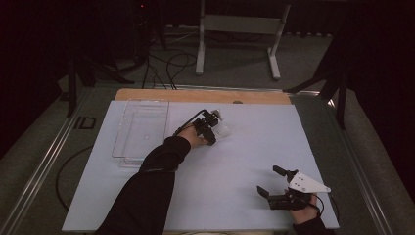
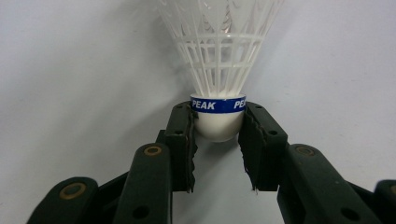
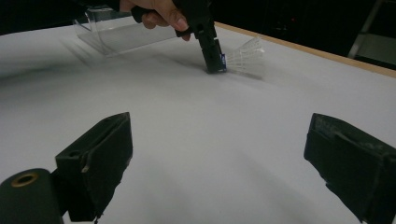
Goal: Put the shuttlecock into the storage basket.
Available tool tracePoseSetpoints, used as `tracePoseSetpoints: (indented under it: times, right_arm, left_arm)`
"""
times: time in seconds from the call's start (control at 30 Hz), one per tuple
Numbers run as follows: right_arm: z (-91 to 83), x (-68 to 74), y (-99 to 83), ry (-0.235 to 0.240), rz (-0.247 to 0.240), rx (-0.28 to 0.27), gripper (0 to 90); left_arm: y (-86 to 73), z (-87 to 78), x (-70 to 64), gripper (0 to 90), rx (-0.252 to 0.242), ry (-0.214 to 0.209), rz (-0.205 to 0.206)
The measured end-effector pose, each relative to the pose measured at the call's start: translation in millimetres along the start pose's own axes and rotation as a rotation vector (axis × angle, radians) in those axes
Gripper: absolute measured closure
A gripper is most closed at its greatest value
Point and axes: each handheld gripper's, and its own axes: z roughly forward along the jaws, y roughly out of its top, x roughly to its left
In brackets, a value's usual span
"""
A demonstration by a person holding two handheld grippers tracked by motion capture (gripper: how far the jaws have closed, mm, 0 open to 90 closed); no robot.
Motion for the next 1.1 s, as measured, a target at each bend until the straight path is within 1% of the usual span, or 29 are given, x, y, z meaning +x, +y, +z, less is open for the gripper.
tracePoseSetpoints:
  times: [0.03,0.07,0.1,0.13,0.23,0.3,0.37,0.4,0.5,0.63,0.7,0.77,0.83,0.9,0.97,1.1]
  right_arm:
    - [-0.1,0.0,0.0,-0.001,0.001,0.001,8.3]
    - [0.0,-0.1,-0.1,-0.001,0.001,0.001,8.3]
    - [-0.1,-0.1,-0.1,-0.002,0.002,0.002,8.3]
    - [-0.1,0.0,0.0,-0.002,0.001,0.001,8.3]
    - [-0.1,0.0,0.0,-0.003,0.000,0.001,8.3]
    - [-0.1,-0.1,0.1,-0.003,0.001,0.001,8.3]
    - [-0.2,-0.2,0.1,-0.004,-0.002,-0.001,8.3]
    - [-0.2,-0.3,0.1,-0.005,-0.003,-0.001,8.3]
    - [-0.2,-0.2,0.1,-0.006,-0.003,-0.001,8.3]
    - [-0.2,-0.2,0.2,-0.008,-0.003,-0.001,8.3]
    - [-0.1,-0.2,0.2,-0.009,-0.002,-0.001,8.3]
    - [0.0,-0.2,0.2,-0.010,-0.002,0.000,8.3]
    - [-0.1,-0.2,0.1,-0.010,0.000,0.000,8.3]
    - [-0.2,-0.4,0.1,-0.012,-0.001,0.000,8.3]
    - [-0.2,-0.5,0.1,-0.013,0.000,0.000,8.3]
    - [-0.3,-0.6,0.3,-0.013,-0.004,-0.002,8.3]
  left_arm:
    - [0.1,-0.4,-0.9,66.7,0.000,-0.007,0.004]
    - [0.4,-1.6,-1.5,66.7,0.007,-0.003,0.012]
    - [0.5,-2.5,-2.5,66.7,0.005,0.000,0.008]
    - [0.7,-3.9,-3.0,66.7,0.004,-0.011,0.015]
    - [1.1,-8.2,-6.4,66.8,0.026,-0.018,0.047]
    - [0.9,-12.0,-8.3,66.8,0.030,-0.025,0.058]
    - [0.6,-16.2,-9.8,66.8,0.031,-0.038,0.061]
    - [0.4,-18.2,-10.8,66.8,0.035,-0.037,0.071]
    - [-0.8,-23.7,-13.6,66.8,0.040,-0.044,0.079]
    - [-2.4,-33.2,-15.3,66.8,0.035,-0.090,0.100]
    - [-3.3,-37.3,-17.2,66.8,0.039,-0.093,0.110]
    - [-4.0,-41.4,-18.9,66.8,0.041,-0.108,0.116]
    - [-4.9,-45.2,-20.7,66.8,0.041,-0.110,0.124]
    - [-6.0,-49.5,-22.2,66.8,0.035,-0.106,0.123]
    - [-6.9,-54.3,-23.7,66.8,0.039,-0.111,0.132]
    - [-9.8,-63.5,-27.7,66.8,0.026,-0.111,0.144]
